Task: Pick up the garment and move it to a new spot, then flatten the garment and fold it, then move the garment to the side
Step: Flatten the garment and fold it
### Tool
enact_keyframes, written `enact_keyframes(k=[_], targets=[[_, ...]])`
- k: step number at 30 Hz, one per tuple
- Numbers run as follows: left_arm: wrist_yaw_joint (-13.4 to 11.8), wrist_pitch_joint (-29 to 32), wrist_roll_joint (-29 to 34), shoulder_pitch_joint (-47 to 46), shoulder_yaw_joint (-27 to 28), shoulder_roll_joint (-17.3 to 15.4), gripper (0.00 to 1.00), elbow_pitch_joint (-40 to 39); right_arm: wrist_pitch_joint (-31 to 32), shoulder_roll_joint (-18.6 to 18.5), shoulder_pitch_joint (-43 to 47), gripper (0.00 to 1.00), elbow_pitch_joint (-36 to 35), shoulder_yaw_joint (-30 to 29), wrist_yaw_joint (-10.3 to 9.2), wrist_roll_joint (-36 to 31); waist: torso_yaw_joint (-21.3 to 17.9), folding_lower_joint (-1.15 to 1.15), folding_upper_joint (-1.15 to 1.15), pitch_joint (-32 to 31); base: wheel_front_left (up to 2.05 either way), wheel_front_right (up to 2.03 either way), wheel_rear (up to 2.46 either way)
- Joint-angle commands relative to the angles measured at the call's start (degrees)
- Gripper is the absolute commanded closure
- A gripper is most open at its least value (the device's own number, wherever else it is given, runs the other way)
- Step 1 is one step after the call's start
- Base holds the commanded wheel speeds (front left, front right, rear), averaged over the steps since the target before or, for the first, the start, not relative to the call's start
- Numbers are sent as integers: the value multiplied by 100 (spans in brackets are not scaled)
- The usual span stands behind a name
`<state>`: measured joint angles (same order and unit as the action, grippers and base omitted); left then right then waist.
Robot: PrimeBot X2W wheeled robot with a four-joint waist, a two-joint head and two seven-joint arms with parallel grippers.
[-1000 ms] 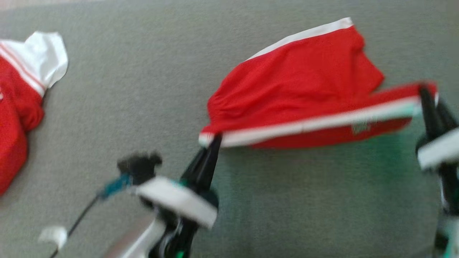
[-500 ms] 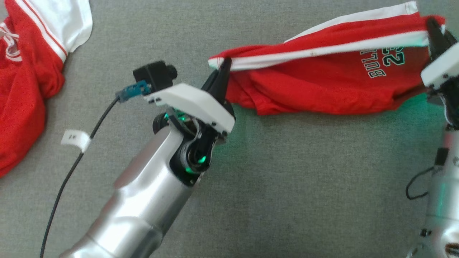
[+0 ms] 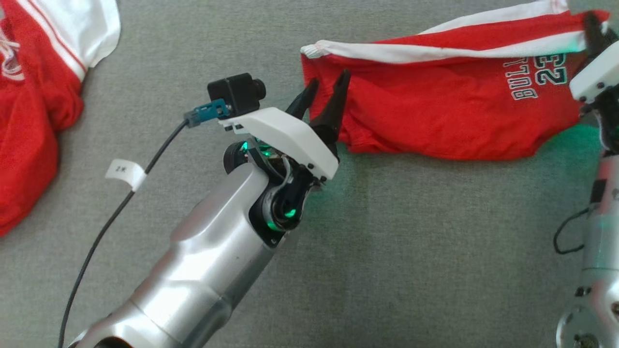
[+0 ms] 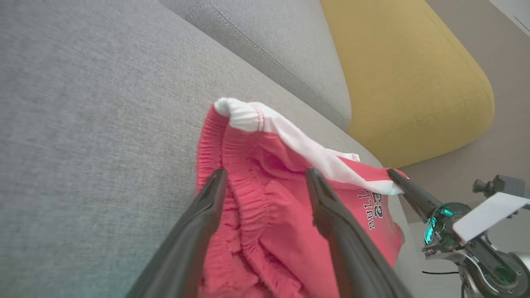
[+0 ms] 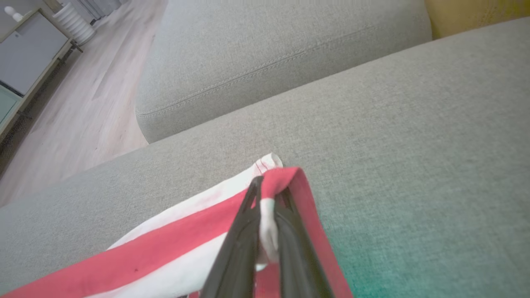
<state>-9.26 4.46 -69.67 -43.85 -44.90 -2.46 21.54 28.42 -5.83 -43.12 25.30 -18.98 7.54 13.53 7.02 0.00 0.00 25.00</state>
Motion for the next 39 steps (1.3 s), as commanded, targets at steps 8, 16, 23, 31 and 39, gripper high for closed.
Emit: enact_keyframes(k=[8, 16, 23, 31, 39], targets=[[-61, -219, 180, -87, -75, -73, 0, -326, -578, -16, -448, 0, 220, 91, -5, -79, 170, 0, 0, -25, 0, 0, 0], [-213, -893, 1001, 271, -345, -647, 0, -1034, -933, -354, -24, 0, 4, 471, -5, -288, 131, 0, 0, -131, 0, 0, 0], [-1031, -1857, 2462, 749, -393, -1386, 0, -1756, -621, -738, 820, 0, -353, 948, -5, -468, 126, 0, 0, -229, 0, 0, 0], [-1334, -1942, 3636, 1523, 102, -1380, 0, -2382, -57, -899, 1024, 0, -292, 776, -5, -556, 371, 0, 0, -65, 0, 0, 0], [-923, -1944, 4483, 2239, 632, -1006, 0, -2343, 493, -586, 959, 100, 86, 750, -5, 98, 553, 0, 0, -157, 0, 0, 0]])
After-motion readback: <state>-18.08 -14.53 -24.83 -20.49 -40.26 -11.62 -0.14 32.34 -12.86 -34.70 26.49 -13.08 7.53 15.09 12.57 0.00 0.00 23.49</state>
